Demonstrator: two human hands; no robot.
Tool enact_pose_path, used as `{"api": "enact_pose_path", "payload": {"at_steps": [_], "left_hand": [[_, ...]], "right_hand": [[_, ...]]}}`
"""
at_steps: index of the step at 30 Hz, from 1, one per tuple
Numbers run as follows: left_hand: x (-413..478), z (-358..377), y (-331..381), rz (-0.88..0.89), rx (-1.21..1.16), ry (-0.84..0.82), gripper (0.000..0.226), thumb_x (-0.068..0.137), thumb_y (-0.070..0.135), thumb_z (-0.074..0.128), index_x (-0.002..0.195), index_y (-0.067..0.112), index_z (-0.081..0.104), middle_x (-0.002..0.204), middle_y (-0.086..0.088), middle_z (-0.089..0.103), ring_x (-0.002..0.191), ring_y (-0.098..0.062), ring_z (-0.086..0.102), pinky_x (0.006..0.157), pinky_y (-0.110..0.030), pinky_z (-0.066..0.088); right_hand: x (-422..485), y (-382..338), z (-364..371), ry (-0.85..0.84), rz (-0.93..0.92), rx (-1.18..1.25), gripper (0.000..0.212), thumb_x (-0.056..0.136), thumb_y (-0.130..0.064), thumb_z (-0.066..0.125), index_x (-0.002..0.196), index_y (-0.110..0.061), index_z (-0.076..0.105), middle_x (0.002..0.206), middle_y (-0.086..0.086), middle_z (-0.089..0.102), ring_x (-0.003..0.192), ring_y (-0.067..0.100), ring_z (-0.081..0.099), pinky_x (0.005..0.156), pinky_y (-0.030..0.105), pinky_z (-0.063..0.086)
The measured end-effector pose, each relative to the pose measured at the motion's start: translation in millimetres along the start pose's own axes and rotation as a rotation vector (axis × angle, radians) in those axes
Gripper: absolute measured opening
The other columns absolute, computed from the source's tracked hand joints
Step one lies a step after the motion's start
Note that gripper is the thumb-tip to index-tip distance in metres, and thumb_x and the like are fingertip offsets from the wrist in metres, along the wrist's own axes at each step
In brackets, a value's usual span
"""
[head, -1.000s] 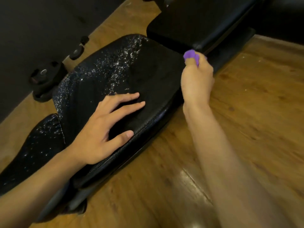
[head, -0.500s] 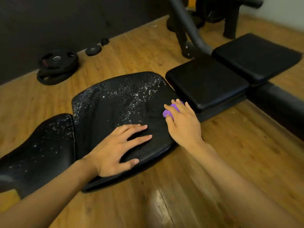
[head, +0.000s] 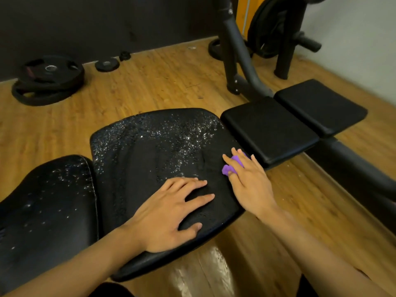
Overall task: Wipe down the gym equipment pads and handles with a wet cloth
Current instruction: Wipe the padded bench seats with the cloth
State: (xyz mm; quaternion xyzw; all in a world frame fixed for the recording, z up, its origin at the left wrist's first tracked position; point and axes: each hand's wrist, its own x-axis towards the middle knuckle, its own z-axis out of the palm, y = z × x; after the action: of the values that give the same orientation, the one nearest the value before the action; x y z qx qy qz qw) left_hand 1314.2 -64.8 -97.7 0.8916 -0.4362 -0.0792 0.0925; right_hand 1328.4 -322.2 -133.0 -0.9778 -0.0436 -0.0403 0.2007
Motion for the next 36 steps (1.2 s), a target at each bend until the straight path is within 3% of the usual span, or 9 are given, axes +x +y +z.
{"api": "enact_pose_path", "payload": {"at_steps": [9,14,17,19,23,29,31,33,36], "left_hand": [[2.6,-6.1,-4.7,0.034,-0.004,0.028,0.065,0.095,0.058,0.048,0.155,0.033,0.044,0.163,0.000,0.035,0.151,-0.019,0.026,0.125,-0.034,0.007],[2.7,-2.8,-7.5,0.028,-0.005,0.050,0.065,0.095,0.056,0.050,0.155,0.033,0.045,0.164,0.000,0.033,0.153,-0.019,0.024,0.126,-0.034,0.006],[1.0,-1.6,-8.5,0.012,0.008,0.019,0.065,0.095,0.055,0.051,0.156,0.035,0.043,0.165,0.001,0.033,0.155,-0.019,0.024,0.128,-0.039,0.003],[1.4,-2.8,-8.0,0.002,-0.005,-0.005,0.063,0.097,0.053,0.050,0.157,0.036,0.041,0.165,0.003,0.032,0.156,-0.017,0.022,0.129,-0.043,0.004],[2.6,-7.9,-5.2,-0.005,-0.008,-0.043,0.062,0.099,0.049,0.050,0.159,0.038,0.037,0.165,0.004,0.031,0.157,-0.016,0.020,0.128,-0.050,0.010],[6.4,-12.3,7.7,-0.087,0.079,-0.048,0.063,0.094,0.049,0.055,0.155,0.036,0.043,0.160,0.001,0.042,0.153,-0.019,0.031,0.127,-0.049,0.013],[14.0,-11.5,15.7,-0.143,0.080,-0.005,0.057,0.093,0.049,0.058,0.148,0.032,0.052,0.152,-0.002,0.049,0.148,-0.022,0.040,0.127,-0.048,0.017],[26.6,-7.3,24.6,-0.212,0.072,0.046,0.054,0.097,0.050,0.055,0.147,0.030,0.053,0.149,-0.004,0.049,0.146,-0.025,0.041,0.125,-0.047,0.019],[44.0,3.6,37.4,-0.363,0.068,0.072,0.065,0.101,0.056,0.044,0.161,0.035,0.031,0.165,-0.004,0.030,0.157,-0.024,0.023,0.126,-0.046,0.011]], "right_hand": [[-6.3,-5.7,0.0,-0.018,0.043,-0.023,0.069,0.096,-0.047,0.011,0.158,-0.027,0.035,0.167,-0.003,0.025,0.152,0.001,0.007,0.122,0.020,-0.012],[-7.4,-4.3,1.7,0.041,0.008,0.007,0.057,0.105,-0.038,0.027,0.162,-0.030,0.023,0.163,-0.003,0.036,0.153,0.006,0.015,0.125,0.026,-0.002],[-0.1,-3.3,0.9,0.059,0.018,0.191,0.064,0.108,-0.026,0.046,0.163,-0.030,0.014,0.154,-0.007,0.048,0.149,0.010,0.033,0.124,0.030,0.019],[17.8,1.9,-5.9,0.049,0.016,0.272,0.063,0.106,-0.021,0.053,0.162,-0.026,0.025,0.148,-0.003,0.055,0.139,0.015,0.047,0.116,0.031,0.036],[61.3,0.8,-35.6,0.118,0.032,0.449,0.045,0.100,-0.010,0.061,0.144,-0.016,0.055,0.134,0.002,0.064,0.127,0.015,0.057,0.108,0.023,0.039],[68.8,10.0,-50.9,0.372,-0.038,0.641,0.023,0.096,-0.016,0.069,0.117,-0.017,0.060,0.113,-0.005,0.064,0.103,0.002,0.059,0.088,0.009,0.042],[48.9,28.5,-35.6,0.310,-0.054,0.622,0.023,0.098,-0.014,0.066,0.119,-0.016,0.058,0.117,-0.003,0.064,0.106,0.003,0.058,0.091,0.012,0.044],[30.6,47.3,-16.8,0.219,-0.074,0.528,0.026,0.102,-0.020,0.055,0.128,-0.018,0.059,0.128,-0.003,0.063,0.120,0.008,0.055,0.103,0.029,0.046],[12.8,61.2,-4.2,0.165,-0.143,0.397,0.043,0.105,-0.030,0.038,0.141,-0.018,0.057,0.149,-0.006,0.054,0.146,0.009,0.038,0.121,0.036,0.030]]}}
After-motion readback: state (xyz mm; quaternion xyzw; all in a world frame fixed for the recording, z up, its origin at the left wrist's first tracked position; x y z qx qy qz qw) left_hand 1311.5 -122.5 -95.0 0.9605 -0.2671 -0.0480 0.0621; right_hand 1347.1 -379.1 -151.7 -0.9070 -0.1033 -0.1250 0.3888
